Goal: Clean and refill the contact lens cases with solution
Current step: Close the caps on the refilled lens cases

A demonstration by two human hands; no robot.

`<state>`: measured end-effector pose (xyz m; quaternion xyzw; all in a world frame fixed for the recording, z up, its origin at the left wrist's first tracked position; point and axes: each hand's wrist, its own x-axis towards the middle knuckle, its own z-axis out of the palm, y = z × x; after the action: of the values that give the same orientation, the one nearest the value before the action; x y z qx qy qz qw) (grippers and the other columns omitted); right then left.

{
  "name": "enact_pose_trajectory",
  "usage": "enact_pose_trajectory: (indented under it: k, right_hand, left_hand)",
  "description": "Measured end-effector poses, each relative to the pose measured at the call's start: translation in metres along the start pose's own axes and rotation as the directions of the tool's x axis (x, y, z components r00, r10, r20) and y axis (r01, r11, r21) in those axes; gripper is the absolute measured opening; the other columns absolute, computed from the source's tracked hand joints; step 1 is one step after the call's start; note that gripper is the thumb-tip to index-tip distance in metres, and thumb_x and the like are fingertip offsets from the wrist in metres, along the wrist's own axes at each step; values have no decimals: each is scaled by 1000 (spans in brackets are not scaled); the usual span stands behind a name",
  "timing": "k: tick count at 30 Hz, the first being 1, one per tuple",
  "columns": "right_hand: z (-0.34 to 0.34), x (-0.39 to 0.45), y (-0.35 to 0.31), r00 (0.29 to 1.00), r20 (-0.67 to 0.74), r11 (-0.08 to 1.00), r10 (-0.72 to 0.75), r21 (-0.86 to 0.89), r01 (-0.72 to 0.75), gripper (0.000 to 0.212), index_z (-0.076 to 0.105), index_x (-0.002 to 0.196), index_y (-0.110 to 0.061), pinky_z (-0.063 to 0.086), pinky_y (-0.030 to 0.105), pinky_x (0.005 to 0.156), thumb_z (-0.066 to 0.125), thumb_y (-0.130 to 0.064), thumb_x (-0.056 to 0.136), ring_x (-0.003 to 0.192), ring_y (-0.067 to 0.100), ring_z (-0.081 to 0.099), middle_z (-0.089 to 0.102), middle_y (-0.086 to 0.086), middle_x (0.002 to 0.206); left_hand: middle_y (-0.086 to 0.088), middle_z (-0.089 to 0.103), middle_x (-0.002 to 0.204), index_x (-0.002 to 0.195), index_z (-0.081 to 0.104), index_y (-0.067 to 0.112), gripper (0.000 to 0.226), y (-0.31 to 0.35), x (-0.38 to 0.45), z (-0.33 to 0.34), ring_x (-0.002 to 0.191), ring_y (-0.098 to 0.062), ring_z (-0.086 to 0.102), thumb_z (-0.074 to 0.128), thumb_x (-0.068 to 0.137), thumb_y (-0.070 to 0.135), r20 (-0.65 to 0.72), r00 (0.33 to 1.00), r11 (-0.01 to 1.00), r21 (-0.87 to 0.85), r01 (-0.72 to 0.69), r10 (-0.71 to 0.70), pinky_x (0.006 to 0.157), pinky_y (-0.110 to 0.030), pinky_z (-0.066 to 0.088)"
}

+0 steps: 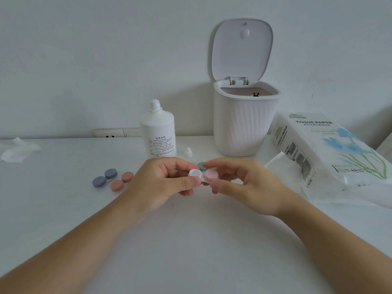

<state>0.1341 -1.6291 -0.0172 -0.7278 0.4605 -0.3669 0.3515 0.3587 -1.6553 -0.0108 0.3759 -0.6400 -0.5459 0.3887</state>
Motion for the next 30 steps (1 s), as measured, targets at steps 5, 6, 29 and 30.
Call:
enact_pose_trajectory:
  k: [5,6,29,30]
  right_hand:
    - [3,0,0,997,-82,1000,-4,-16,3,13,72,95,-23,55,32,77,80,-25,86,77,21,68,75,-7,85]
    - [4,0,0,996,-93,1000,0,-15,-1,15,72,94,-22,54,32,75,82,-26,84,77,22,67,74,-7,84]
    - [-7,-2,4,996,-89,1000,5,8,-5,15,77,104,-22,57,30,88,76,-20,90,88,18,73,77,-7,86]
    - [-7,-2,4,995,-95,1000,11,4,-11,14,77,104,-21,57,29,88,76,-21,90,88,17,73,77,-7,85]
  left_hand:
    - [-8,76,75,87,81,21,25,0,-1,1,64,-16,69,83,63,29,3,1000,1000,-13,0,0,63,-21,55]
    - [-8,76,74,87,82,21,25,0,-1,2,63,-16,68,83,63,29,7,1000,1000,-19,1,-1,63,-21,55]
    - [19,67,95,90,71,40,25,-11,0,-16,67,-11,58,87,71,46,36,962,701,677,-224,272,59,-26,47]
    - [23,65,98,91,70,42,22,-11,-1,-16,70,-10,59,85,76,45,24,963,665,718,-205,270,59,-27,46]
